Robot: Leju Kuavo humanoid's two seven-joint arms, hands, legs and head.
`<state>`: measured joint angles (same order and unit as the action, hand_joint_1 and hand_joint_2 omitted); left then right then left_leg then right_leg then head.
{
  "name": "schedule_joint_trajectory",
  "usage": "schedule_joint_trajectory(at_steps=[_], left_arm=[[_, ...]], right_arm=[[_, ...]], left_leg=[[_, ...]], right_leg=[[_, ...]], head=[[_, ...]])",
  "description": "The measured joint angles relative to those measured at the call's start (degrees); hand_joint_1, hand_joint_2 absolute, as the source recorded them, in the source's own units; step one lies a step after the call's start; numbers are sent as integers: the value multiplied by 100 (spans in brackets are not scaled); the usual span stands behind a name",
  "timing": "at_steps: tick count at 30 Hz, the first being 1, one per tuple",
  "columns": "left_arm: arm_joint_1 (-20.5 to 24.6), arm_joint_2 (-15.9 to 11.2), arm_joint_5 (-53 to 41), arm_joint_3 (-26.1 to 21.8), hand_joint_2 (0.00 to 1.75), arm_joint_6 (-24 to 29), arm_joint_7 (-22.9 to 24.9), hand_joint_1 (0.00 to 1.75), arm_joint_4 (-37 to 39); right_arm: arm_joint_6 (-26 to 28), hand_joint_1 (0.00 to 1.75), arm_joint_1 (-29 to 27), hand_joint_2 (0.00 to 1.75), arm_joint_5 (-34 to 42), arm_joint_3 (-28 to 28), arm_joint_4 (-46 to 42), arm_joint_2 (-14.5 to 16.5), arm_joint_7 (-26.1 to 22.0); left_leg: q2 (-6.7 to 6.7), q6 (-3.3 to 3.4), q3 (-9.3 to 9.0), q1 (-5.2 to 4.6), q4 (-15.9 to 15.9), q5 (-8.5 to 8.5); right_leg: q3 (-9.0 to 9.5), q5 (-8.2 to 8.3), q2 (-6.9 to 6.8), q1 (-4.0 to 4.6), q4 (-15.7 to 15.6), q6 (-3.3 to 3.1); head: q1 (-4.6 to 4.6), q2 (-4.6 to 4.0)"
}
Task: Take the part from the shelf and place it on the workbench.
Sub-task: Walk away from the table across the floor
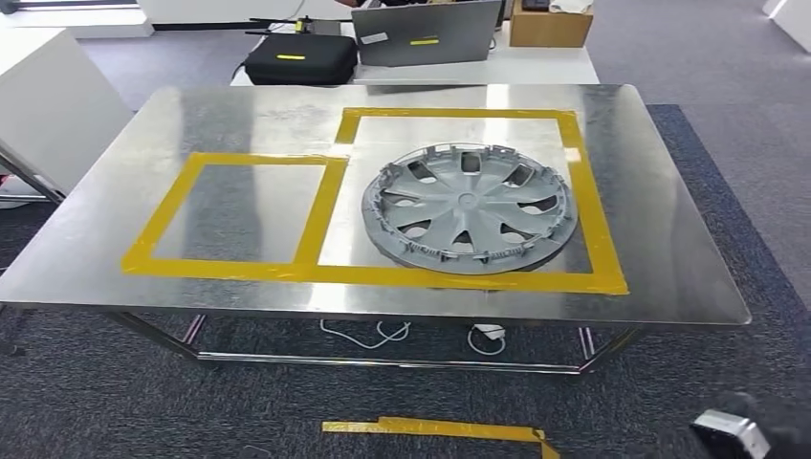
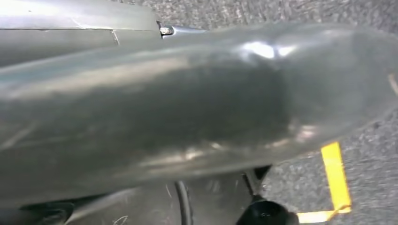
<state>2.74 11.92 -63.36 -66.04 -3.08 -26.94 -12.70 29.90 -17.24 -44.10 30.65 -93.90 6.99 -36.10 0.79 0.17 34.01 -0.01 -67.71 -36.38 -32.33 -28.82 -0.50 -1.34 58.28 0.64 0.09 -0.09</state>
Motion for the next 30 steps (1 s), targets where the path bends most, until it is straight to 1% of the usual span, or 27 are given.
schedule_joint_trajectory(at_steps=[1, 2, 3, 4, 5, 6, 7, 8, 9, 10, 11, 12, 13, 14, 15, 16, 17, 19, 22, 23, 24, 25, 26, 27, 28, 29, 30], left_arm=[[0, 11, -18, -9, 0, 5, 5, 0, 0], [-2, 21, -32, -17, 0, 9, 7, 0, 0], [-4, 28, -46, -22, 0, 11, 8, 0, 0], [-6, 34, -60, -26, 0, 15, 7, 0, 0], [-8, 36, -72, -31, 0, 19, 6, 0, 0], [-5, 35, -82, -40, 0, 27, 5, 0, 0], [-2, 39, -88, -50, 0, 35, 2, 0, 0], [0, 41, -96, -59, 0, 44, -1, 0, 0], [5, 44, -104, -66, 0, 50, -3, 0, 0], [10, 51, -120, -67, 0, 55, -5, 0, 1], [24, 55, -137, -68, 0, 61, -5, 0, 1], [44, 63, -157, -69, 0, 67, -5, 0, 2], [61, 69, -177, -69, 0, 72, -4, 0, 2], [72, 75, -190, -69, 0, 76, -4, 0, 2], [70, 78, -199, -69, 0, 76, -4, 0, 2], [64, 77, -203, -69, 0, 77, -3, 0, 2], [59, 76, -204, -69, 0, 78, -3, 0, 2], [61, 75, -207, -69, 0, 79, -3, 0, 2], [63, 76, -209, -69, 0, 79, -3, 0, 2], [64, 77, -215, -69, 0, 79, -3, 0, 2], [72, 76, -250, -69, 0, 81, 2, 0, 2], [90, 74, -308, -66, 0, 84, 7, 0, 2], [109, 70, -368, -62, 0, 85, 11, 0, 2], [127, 67, -427, -58, 0, 86, 15, 0, 2], [136, 64, -458, -55, 0, 86, 14, 0, 2], [134, 62, -474, -54, 0, 85, 10, 0, 2], [131, 59, -488, -52, 0, 85, 7, 0, 2]], right_arm=[[86, 0, 306, 0, 19, 703, 714, 70, -53], [188, 0, 575, 0, 40, 1363, 1454, 97, -27], [310, 0, 795, 0, 43, 1954, 2165, 101, 91], [460, 0, 979, 0, -9, 2482, 2854, 98, 317], [603, 0, 1139, 0, -151, 2886, 3443, 95, 647], [718, 0, 1289, 0, -418, 3222, 4037, 107, 1121], [786, 0, 1424, 0, -743, 3475, 4577, 121, 1649], [781, 0, 1529, 0, -1083, 3658, 5060, 145, 2169], [697, 0, 1602, 0, -1409, 3788, 5508, 187, 2669], [515, 0, 1647, 0, -1674, 3862, 5867, 227, 3069], [250, 0, 1680, 0, -1917, 3904, 6207, 277, 3390], [-42, 0, 1713, 0, -2126, 3924, 6524, 325, 3634], [-289, 0, 1750, 0, -2279, 3934, 6794, 360, 3790], [-449, 0, 1802, 0, -2380, 3935, 7028, 386, 3867], [-525, 0, 1855, 0, -2428, 3935, 7217, 404, 3902], [-557, 0, 1901, 0, -2447, 3934, 7360, 415, 3920], [-589, 0, 1933, 0, -2470, 3934, 7478, 420, 3938], [-628, 0, 1950, 0, -2498, 3933, 7595, 422, 3958], [-653, 0, 1951, 0, -2519, 3933, 7626, 422, 3965], [-692, 0, 1951, 0, -2550, 3931, 7647, 422, 3965], [-882, 0, 1953, 0, -2717, 3871, 7709, 426, 3876], [-1098, 0, 1965, 0, -2910, 3750, 7792, 442, 3633], [-1313, 0, 1978, 0, -3099, 3620, 7883, 461, 3348], [-1495, 0, 1994, 0, -3264, 3486, 7963, 484, 3047], [-1525, 0, 2014, 0, -3300, 3401, 8008, 505, 2833], [-1517, 0, 2028, 0, -3315, 3365, 8026, 515, 2774], [-1506, 0, 2042, 0, -3341, 3329, 8038, 521, 2760]], left_leg=[[-7, 4, 87, -1, -315, -177], [-8, 17, 110, -3, -503, -249], [-13, 40, 45, -6, -503, -206], [-31, 75, -116, -10, -295, -68], [-95, 128, -353, -19, 77, 116], [-225, 197, -593, -25, 485, 240], [-349, 242, -780, -35, 834, 328], [-445, 274, -891, -49, 1054, 361], [-480, 286, -922, -62, 1144, 358], [-431, 278, -921, -73, 1194, 409], [-360, 278, -918, -65, 1249, 476], [-292, 281, -899, -51, 1313, 557], [-224, 283, -868, -33, 1375, 640], [-147, 279, -818, -20, 1407, 709], [-74, 281, -751, -22, 1411, 763], [9, 277, -682, -23, 1404, 812], [89, 266, -608, -21, 1392, 864], [176, 252, -516, -16, 1376, 929], [192, 246, -492, -13, 1370, 942], [201, 239, -473, -8, 1362, 951], [223, 204, -391, 8, 1298, 970], [250, 141, -278, 21, 1204, 1015], [276, 69, -165, 38, 1111, 1070], [280, -7, -60, 57, 1019, 1103], [237, -65, -4, 67, 958, 1070], [169, -98, 43, 80, 851, 927], [92, -124, 116, 90, 645, 701]], right_leg=[[-57, 42, 18, 9, 3, -11], [-111, 82, 35, 19, 6, -12], [-160, 119, 55, 29, 9, -11], [-204, 157, 86, 43, 11, -9], [-245, 200, 132, 54, 12, -8], [-288, 247, 186, 63, 12, -1], [-326, 301, 258, 60, 11, 15], [-360, 357, 332, 45, 2, 46], [-385, 417, 406, 21, -19, 88], [-400, 485, 482, 7, -58, 137], [-415, 518, 500, -1, -85, 168], [-447, 472, 446, 3, -78, 188], [-504, 333, 354, 12, 6, 202], [-587, 80, 233, 8, 233, 212], [-688, -206, 144, 3, 564, 239], [-776, -430, 108, -9, 950, 271], [-821, -541, 89, -23, 1291, 307], [-827, -527, 79, -40, 1605, 354], [-804, -480, 77, -46, 1622, 364], [-763, -426, 73, -50, 1591, 372], [-468, -323, 49, -72, 1217, 397], [-136, -275, 29, -73, 756, 382], [179, -223, 8, -71, 300, 354], [448, -208, -12, -73, -133, 301], [464, -230, -16, -56, -220, 213], [428, -187, -25, -58, -220, 147], [390, -136, -39, -58, -222, 87]], head=[[-4, 0], [-6, 0], [-4, 0], [-3, 0], [-3, 0], [3, 0], [2, 0], [0, 0], [-5, 0], [-16, 0], [-19, 0], [-12, 0], [1, 0], [13, 0], [23, 0], [26, 0], [25, 0], [25, 0], [25, 0], [25, 0], [27, 0], [29, 0], [29, 0], [32, 0], [28, 0], [21, 0], [11, 0]])
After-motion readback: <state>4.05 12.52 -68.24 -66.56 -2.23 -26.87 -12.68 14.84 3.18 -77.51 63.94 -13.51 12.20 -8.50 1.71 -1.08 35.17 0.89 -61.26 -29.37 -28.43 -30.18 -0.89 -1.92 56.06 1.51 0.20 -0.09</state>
